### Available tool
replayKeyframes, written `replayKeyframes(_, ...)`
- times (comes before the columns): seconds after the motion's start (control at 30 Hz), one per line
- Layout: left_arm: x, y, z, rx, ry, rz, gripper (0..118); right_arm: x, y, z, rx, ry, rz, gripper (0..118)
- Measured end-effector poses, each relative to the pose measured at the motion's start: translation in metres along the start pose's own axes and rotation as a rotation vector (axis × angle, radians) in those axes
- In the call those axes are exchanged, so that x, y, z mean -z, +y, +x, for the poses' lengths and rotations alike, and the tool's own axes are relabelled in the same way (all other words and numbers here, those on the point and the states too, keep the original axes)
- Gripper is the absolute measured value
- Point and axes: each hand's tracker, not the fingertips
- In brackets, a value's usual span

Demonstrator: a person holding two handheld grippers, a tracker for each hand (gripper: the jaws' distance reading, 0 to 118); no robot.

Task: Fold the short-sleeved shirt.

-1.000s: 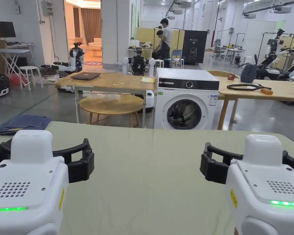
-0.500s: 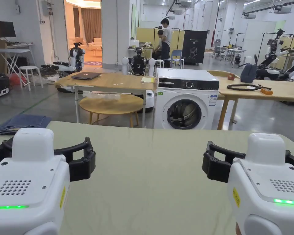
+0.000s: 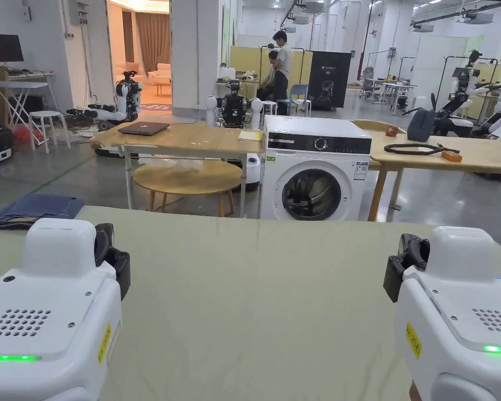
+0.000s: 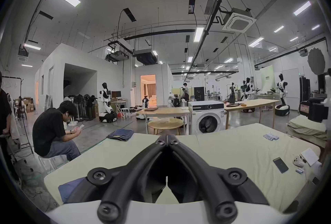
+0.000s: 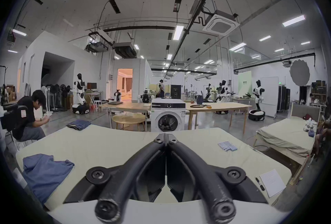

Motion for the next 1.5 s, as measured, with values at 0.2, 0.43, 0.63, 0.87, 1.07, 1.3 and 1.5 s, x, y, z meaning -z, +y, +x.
replayKeyframes(0.2,-0.009,0.000,-0.021,0.014,0.050,-0.009,0,0.011,-0.002,-0.022,0.007,0.075,-0.008,0)
replayKeyframes(0.43,-0.059,0.007,-0.101,0.038,0.294,-0.028,0,0.021,0.003,-0.126,0.011,0.370,-0.006,0)
replayKeyframes(0.63,-0.109,0.013,-0.169,0.063,0.520,-0.075,0,0.009,0.003,-0.222,0.055,0.680,-0.079,0)
replayKeyframes(0.87,-0.116,0.015,-0.216,0.026,0.546,-0.177,0,-0.001,-0.011,-0.271,0.010,0.803,-0.143,0)
replayKeyframes(1.07,0.037,-0.050,-0.307,-0.341,0.132,-0.855,0,0.005,-0.032,-0.278,-0.037,0.807,-0.216,0)
replayKeyframes(1.3,0.121,-0.205,-0.306,-0.389,0.092,-1.287,0,0.022,-0.057,-0.280,-0.070,0.766,-0.297,0)
replayKeyframes(1.5,0.151,-0.226,-0.309,-0.349,0.107,-1.112,75,0.039,-0.070,-0.287,-0.091,0.737,-0.346,0)
